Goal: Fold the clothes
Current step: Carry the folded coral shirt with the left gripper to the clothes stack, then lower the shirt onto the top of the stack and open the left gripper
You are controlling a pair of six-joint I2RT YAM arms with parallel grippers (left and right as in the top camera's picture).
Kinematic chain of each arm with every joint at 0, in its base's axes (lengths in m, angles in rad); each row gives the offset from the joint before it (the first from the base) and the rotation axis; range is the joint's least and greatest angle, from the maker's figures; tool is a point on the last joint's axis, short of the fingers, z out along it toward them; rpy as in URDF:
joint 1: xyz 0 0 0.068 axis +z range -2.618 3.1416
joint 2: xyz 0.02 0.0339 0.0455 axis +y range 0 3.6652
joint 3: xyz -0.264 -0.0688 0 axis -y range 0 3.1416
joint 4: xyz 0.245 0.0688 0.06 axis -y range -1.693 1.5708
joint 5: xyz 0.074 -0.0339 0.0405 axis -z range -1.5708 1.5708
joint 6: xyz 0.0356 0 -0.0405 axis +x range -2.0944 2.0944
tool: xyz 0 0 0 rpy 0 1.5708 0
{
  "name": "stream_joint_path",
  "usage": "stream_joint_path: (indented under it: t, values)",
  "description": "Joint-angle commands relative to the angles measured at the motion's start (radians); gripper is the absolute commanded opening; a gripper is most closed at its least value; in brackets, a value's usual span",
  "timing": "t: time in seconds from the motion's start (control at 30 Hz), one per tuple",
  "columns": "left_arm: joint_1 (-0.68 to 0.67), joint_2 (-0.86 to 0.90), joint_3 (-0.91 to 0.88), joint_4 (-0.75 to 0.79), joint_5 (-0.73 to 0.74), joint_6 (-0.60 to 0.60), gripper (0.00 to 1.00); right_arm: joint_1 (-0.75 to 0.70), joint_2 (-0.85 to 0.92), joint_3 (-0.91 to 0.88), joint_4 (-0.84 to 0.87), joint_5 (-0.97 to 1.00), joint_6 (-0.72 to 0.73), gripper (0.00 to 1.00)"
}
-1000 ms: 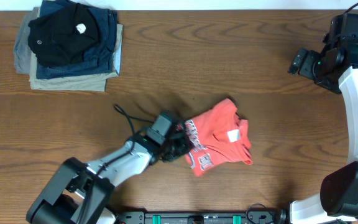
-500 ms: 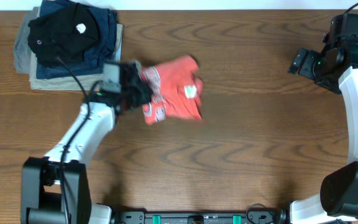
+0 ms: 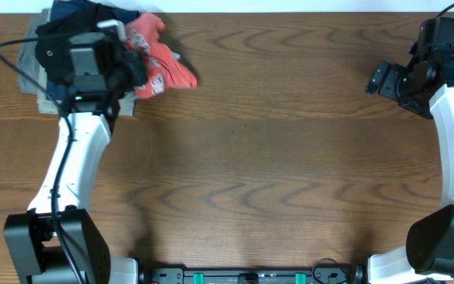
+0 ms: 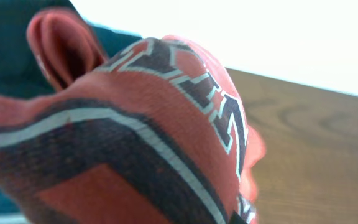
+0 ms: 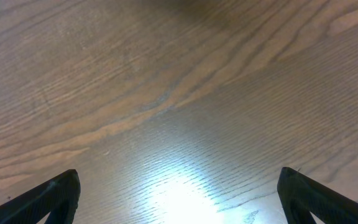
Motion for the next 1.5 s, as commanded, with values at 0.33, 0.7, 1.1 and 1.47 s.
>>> stream_joint_path:
  t: [0.33,0.7,1.1,1.47]
  values:
    - [0.176,0.006,0.043,0.074,-0.029,0.039,0.07,0.000,-0.004,0.010,0.000,0.000,0.011,0.99]
    - [0.185,0.023,0.043,0.086,0.147,0.113,0.06,0.000,-0.004,0.010,0.000,0.000,0.011,0.99]
    - [0.032,0.004,0.058,0.165,0.165,0.282,0.06,0.000,-0.004,0.010,0.000,0.000,0.011,0.99]
    - [0.009,0.008,0.058,0.384,0.141,0.290,0.07,0.000,-0.004,0.010,0.000,0.000,0.011,0.99]
